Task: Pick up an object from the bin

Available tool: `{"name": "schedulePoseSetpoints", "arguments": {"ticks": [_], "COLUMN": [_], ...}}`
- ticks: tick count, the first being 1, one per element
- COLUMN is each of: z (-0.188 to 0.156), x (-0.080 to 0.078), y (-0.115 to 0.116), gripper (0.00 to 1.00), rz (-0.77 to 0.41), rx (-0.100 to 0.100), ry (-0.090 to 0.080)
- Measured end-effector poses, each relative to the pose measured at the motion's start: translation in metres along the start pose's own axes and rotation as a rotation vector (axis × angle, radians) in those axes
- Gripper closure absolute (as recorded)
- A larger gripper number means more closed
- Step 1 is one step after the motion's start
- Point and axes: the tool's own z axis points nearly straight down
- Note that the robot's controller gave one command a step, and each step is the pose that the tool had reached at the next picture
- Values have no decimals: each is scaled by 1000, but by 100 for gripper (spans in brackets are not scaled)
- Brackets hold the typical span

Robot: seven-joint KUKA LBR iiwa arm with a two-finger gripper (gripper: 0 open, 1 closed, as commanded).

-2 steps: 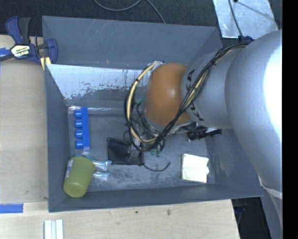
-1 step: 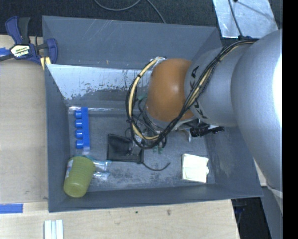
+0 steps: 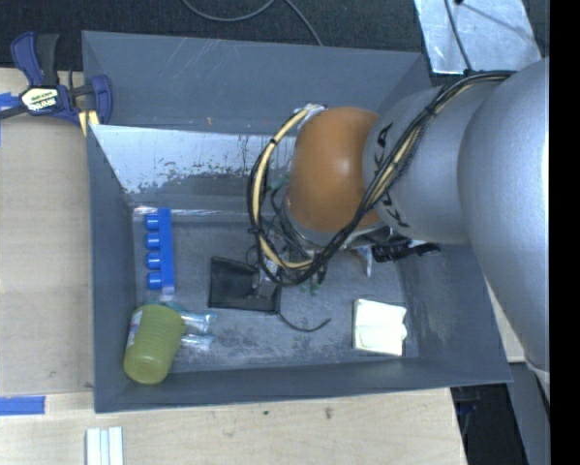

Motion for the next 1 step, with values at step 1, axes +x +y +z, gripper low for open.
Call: {"name": "schedulePoseSetpoints", "arguments": {"ticks": [1], "z": [-6], "x": [-1], "y": [0], "gripper": [100], "rz": [-1], "rx": [-1], "ry": [-2]}}
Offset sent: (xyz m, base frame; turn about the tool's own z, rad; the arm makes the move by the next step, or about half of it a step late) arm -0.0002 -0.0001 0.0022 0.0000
